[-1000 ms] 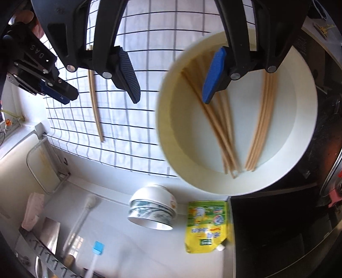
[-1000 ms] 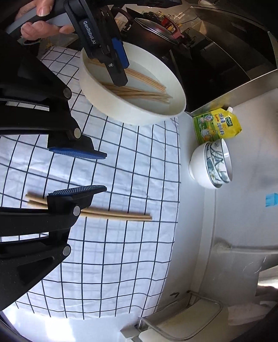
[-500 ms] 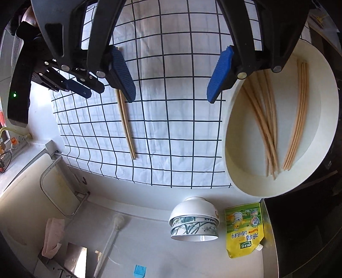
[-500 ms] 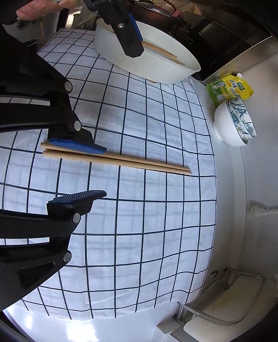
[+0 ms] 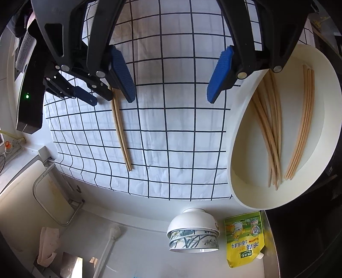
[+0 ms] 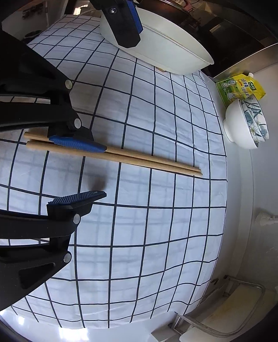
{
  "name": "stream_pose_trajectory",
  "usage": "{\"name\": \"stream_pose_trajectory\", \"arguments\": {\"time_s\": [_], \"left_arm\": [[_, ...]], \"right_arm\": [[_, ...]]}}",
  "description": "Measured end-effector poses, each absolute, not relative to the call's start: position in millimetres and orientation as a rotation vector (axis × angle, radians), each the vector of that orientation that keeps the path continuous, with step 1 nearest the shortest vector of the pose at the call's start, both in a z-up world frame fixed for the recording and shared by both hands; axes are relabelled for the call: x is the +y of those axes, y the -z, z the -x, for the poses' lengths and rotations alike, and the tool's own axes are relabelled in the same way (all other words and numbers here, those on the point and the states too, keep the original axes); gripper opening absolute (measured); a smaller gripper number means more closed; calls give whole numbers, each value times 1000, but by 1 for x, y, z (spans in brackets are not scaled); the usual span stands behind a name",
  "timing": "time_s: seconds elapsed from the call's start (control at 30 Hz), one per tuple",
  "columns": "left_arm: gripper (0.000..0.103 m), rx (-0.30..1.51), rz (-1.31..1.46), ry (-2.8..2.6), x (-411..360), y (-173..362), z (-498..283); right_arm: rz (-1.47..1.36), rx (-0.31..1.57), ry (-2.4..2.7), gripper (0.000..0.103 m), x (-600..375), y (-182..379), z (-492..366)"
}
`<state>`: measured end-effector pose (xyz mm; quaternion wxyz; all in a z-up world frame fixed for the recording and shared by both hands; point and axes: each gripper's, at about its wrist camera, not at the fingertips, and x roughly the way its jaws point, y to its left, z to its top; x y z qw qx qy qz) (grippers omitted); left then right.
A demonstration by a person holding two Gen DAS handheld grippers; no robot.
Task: Organize utensils
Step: 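Lower the right tool and close it on one chopstick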
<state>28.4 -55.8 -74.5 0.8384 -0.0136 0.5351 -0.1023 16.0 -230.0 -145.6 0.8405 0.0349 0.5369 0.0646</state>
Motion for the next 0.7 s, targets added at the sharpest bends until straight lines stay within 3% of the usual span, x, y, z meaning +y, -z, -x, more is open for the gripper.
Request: {"name": "stream_pose_trajectory", "arguments": {"time_s": [0.23,0.3,0.37,0.7], "left_arm": [[68,1135,30,213,-60,78,-29],[68,1133,29,214,-64,78,-30],[68,1133,26,222,-67,80,-30],[74,1134,5,260,-98,101,-36]], "right_arm": [[11,1110,-141,33,-218,148,-14],[32,1100,-140,15,-217,148,-14],[36,1094,-146,7,-218,148,-14],[-24,1089,-123,7,-257,149,2]]}}
